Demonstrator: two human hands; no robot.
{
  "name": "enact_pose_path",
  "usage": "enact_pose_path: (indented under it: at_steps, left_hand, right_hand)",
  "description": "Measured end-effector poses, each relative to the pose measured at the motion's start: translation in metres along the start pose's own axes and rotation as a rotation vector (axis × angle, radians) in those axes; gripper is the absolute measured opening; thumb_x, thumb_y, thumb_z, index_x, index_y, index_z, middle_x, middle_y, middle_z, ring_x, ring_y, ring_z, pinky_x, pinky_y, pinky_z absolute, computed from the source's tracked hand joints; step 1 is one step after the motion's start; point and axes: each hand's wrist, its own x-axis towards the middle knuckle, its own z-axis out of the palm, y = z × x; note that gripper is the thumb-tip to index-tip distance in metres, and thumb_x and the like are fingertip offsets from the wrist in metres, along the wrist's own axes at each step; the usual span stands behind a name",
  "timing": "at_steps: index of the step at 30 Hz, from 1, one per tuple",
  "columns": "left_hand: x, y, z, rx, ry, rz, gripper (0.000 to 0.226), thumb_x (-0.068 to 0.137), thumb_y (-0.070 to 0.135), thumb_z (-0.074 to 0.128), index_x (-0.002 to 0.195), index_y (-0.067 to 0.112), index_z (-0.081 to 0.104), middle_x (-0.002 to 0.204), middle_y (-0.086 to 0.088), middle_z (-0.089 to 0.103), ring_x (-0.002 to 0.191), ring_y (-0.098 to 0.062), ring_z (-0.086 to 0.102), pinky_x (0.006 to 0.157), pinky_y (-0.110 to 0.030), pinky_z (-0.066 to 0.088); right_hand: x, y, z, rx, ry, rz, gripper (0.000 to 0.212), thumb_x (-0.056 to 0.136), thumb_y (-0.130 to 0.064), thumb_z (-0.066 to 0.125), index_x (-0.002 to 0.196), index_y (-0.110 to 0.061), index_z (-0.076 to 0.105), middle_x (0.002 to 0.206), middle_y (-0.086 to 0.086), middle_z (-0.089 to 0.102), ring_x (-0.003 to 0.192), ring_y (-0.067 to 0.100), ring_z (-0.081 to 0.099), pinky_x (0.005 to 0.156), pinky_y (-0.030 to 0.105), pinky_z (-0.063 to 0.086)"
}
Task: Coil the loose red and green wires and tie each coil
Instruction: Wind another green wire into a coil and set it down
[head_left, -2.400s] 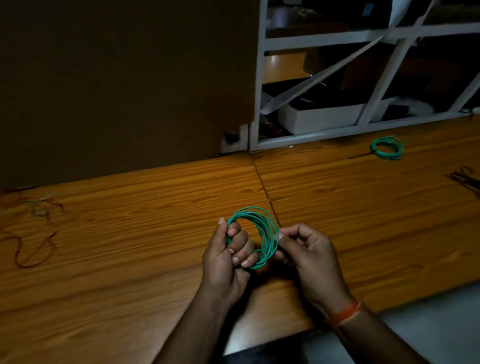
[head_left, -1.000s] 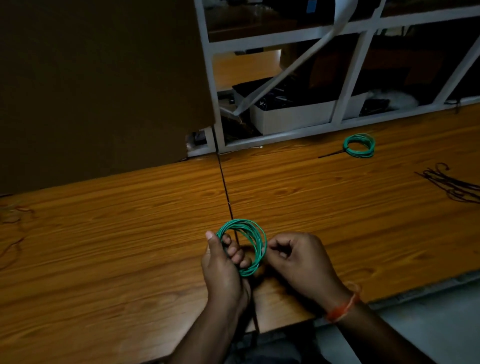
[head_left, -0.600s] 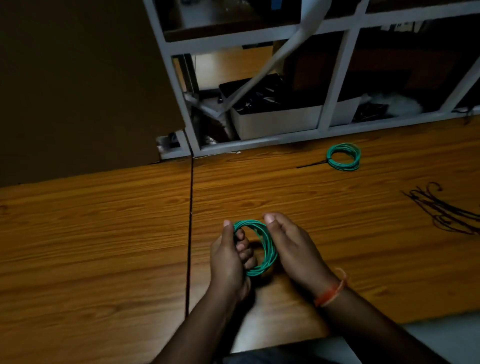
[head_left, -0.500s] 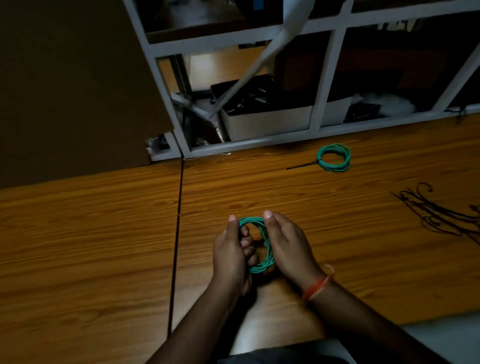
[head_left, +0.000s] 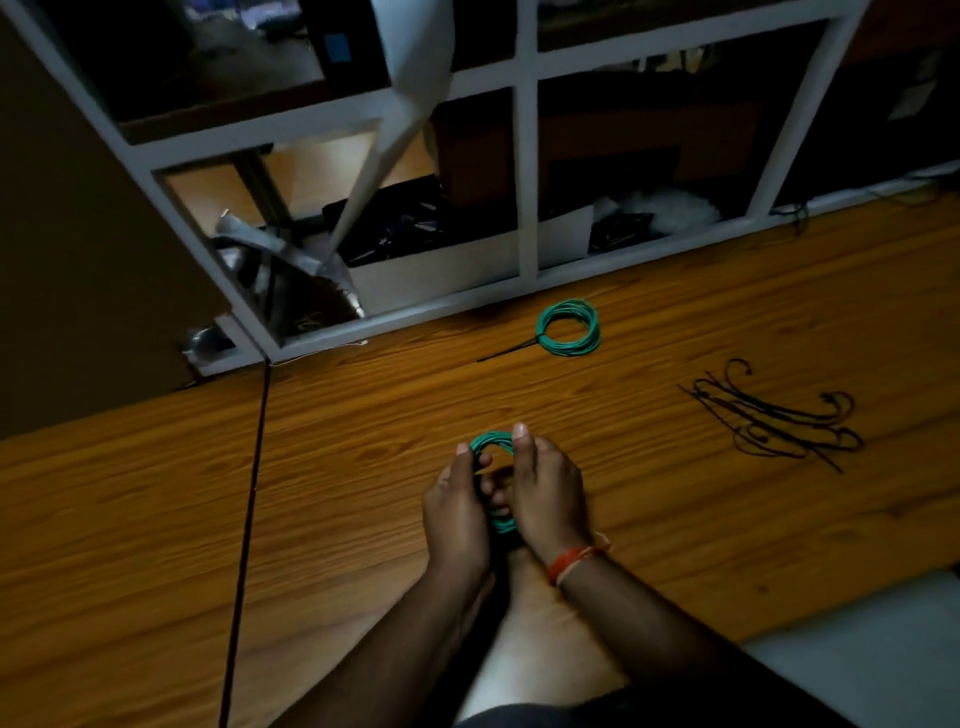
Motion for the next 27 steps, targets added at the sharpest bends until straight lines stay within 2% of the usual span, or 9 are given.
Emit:
enact_pose_path:
  at_steps: [3, 5, 7, 10, 12, 15, 19, 22, 27]
  left_hand:
    - [0.013, -0.013, 0.013, 0.095, -0.011, -0.031, 0.040, 0.104, 0.040, 0.053, 0.103, 0.003, 0.069, 0.058, -0.005, 0.059, 0.048, -0.016, 0.047, 0.051, -0.026, 0.038]
    - [0.020, -0.022, 0.023, 0.136, -0.032, -0.039, 0.040, 0.101, 0.042, 0.058, 0.103, 0.005, 0.074, 0.080, -0.021, 0.073, 0.063, -0.025, 0.059, 0.063, -0.034, 0.046]
    - [0.024, -0.026, 0.035, 0.152, -0.073, -0.038, 0.038, 0.100, 0.039, 0.061, 0.102, 0.004, 0.074, 0.099, -0.028, 0.073, 0.079, -0.032, 0.062, 0.074, -0.042, 0.047]
    - [0.032, -0.033, 0.054, 0.231, -0.167, -0.015, 0.032, 0.100, 0.036, 0.063, 0.096, 0.007, 0.075, 0.099, -0.023, 0.075, 0.094, -0.036, 0.072, 0.088, -0.047, 0.052]
    - [0.037, -0.038, 0.061, 0.292, -0.200, 0.010, 0.029, 0.099, 0.036, 0.064, 0.087, 0.013, 0.078, 0.096, -0.017, 0.077, 0.099, -0.036, 0.074, 0.098, -0.050, 0.053]
    - [0.037, -0.042, 0.065, 0.370, -0.249, 0.048, 0.030, 0.088, 0.052, 0.068, 0.086, 0.024, 0.079, 0.093, -0.012, 0.078, 0.097, -0.031, 0.075, 0.100, -0.055, 0.054]
    - [0.035, -0.042, 0.063, 0.360, -0.258, 0.050, 0.033, 0.091, 0.049, 0.067, 0.094, 0.017, 0.076, 0.096, -0.012, 0.078, 0.098, -0.030, 0.075, 0.099, -0.057, 0.052]
    - [0.034, -0.044, 0.061, 0.359, -0.253, 0.065, 0.069, 0.079, 0.064, 0.070, 0.115, 0.005, 0.069, 0.104, -0.013, 0.077, 0.103, -0.030, 0.074, 0.103, -0.059, 0.051]
    - [0.035, -0.043, 0.057, 0.342, -0.257, 0.050, 0.041, 0.092, 0.047, 0.069, 0.100, 0.007, 0.072, 0.096, -0.014, 0.077, 0.099, -0.031, 0.075, 0.101, -0.055, 0.052]
  right_hand:
    - [0.007, 0.017, -0.011, -0.010, -0.030, -0.006, 0.053, 0.104, -0.056, 0.031, 0.091, -0.021, 0.068, 0.079, -0.010, 0.065, 0.076, 0.011, 0.064, 0.066, 0.031, 0.051]
    - [0.013, 0.030, -0.024, -0.049, -0.030, -0.007, 0.060, 0.103, -0.062, 0.028, 0.090, -0.020, 0.067, 0.081, -0.006, 0.068, 0.077, 0.014, 0.065, 0.067, 0.033, 0.051]
    - [0.020, 0.042, -0.041, -0.110, -0.017, -0.029, 0.063, 0.099, -0.064, 0.025, 0.086, -0.018, 0.066, 0.078, 0.000, 0.069, 0.075, 0.020, 0.065, 0.065, 0.035, 0.050]
    - [0.032, 0.060, -0.072, -0.163, 0.047, -0.040, 0.044, 0.102, -0.052, 0.039, 0.080, -0.021, 0.062, 0.075, 0.001, 0.066, 0.071, 0.021, 0.063, 0.062, 0.035, 0.049]
    - [0.040, 0.070, -0.096, -0.260, 0.167, -0.054, 0.030, 0.099, -0.044, 0.050, 0.083, -0.023, 0.064, 0.080, 0.002, 0.065, 0.074, 0.021, 0.062, 0.064, 0.034, 0.050]
    - [0.053, 0.080, -0.132, -0.421, 0.313, -0.009, 0.013, 0.096, -0.025, 0.061, 0.096, -0.020, 0.073, 0.097, 0.007, 0.063, 0.086, 0.024, 0.062, 0.075, 0.035, 0.053]
    - [0.072, 0.087, -0.163, -0.535, 0.375, 0.120, 0.021, 0.097, -0.023, 0.062, 0.110, -0.014, 0.075, 0.111, 0.014, 0.061, 0.103, 0.031, 0.061, 0.085, 0.039, 0.052]
    - [0.085, 0.086, -0.166, -0.684, 0.309, 0.169, 0.024, 0.099, -0.027, 0.059, 0.112, -0.014, 0.075, 0.116, 0.014, 0.060, 0.108, 0.031, 0.060, 0.088, 0.038, 0.054]
    - [0.092, 0.080, -0.162, -0.850, 0.237, 0.346, 0.028, 0.103, -0.026, 0.052, 0.116, -0.011, 0.071, 0.124, 0.014, 0.062, 0.116, 0.029, 0.060, 0.088, 0.032, 0.051]
